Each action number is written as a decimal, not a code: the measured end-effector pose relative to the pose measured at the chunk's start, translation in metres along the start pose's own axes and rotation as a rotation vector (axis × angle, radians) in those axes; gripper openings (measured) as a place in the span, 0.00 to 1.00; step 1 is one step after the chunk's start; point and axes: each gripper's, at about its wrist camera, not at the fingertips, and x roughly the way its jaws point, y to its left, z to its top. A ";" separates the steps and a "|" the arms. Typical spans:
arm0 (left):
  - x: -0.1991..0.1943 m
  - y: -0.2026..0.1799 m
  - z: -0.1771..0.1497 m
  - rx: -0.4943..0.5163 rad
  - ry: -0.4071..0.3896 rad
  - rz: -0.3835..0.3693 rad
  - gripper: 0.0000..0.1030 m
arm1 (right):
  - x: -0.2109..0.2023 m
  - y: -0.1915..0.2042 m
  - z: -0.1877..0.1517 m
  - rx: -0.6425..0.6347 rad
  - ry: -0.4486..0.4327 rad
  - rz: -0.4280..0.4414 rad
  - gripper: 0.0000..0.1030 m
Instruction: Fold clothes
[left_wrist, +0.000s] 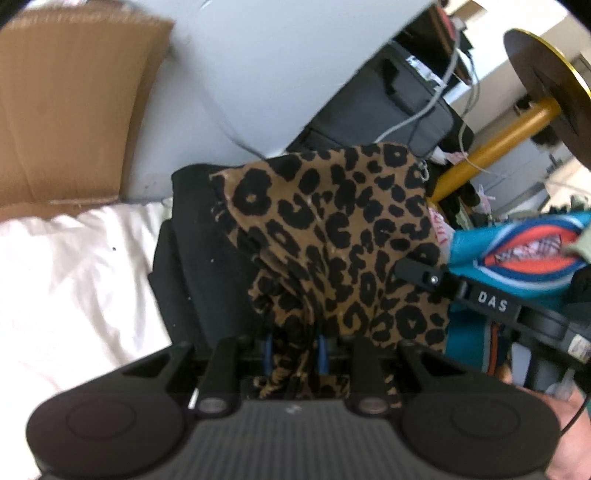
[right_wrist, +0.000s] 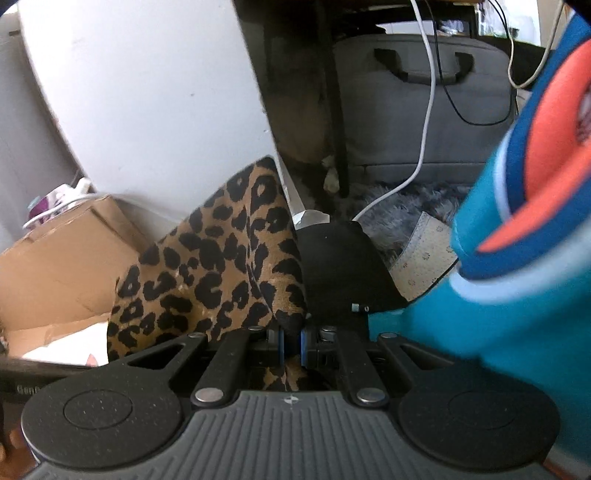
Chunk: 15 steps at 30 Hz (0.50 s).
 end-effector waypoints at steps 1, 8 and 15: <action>0.003 0.006 0.001 -0.029 0.003 -0.008 0.23 | 0.005 0.000 0.003 0.012 0.004 -0.001 0.06; 0.009 0.029 0.006 -0.124 0.007 -0.026 0.23 | 0.038 0.009 0.020 0.034 0.049 -0.006 0.06; 0.021 0.030 0.021 -0.130 0.011 -0.025 0.23 | 0.045 0.010 0.032 0.034 0.057 -0.016 0.06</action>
